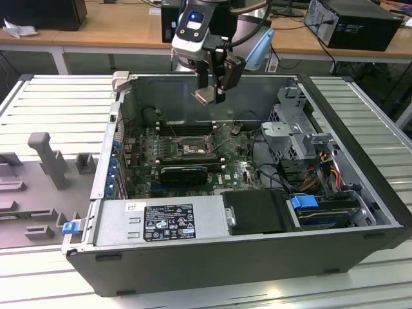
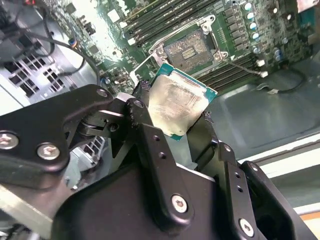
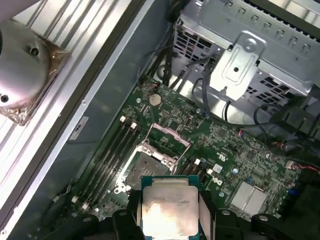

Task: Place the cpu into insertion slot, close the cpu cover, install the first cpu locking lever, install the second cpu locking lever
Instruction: 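Place the cpu into insertion slot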

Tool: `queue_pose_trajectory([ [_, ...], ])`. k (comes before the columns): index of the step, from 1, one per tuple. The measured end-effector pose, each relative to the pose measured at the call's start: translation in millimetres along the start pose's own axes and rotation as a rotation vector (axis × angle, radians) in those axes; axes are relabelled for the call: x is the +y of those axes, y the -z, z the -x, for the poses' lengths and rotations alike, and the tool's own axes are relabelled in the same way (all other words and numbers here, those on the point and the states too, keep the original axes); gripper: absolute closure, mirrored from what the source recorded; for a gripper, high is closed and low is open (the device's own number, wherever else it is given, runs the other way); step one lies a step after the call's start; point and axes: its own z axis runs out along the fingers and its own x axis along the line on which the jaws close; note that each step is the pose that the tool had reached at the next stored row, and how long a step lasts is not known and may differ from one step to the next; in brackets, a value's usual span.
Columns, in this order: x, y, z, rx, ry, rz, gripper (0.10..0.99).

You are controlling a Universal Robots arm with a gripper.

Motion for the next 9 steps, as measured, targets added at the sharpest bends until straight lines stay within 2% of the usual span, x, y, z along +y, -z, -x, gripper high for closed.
queue_pose_trajectory([
  [4, 0.0, -0.3, 0.0, -0.0073, -0.083, 0.002, 0.545],
  [9, -0.1, -0.6, 0.0, -0.0137, -0.156, 0.003, 0.545],
])
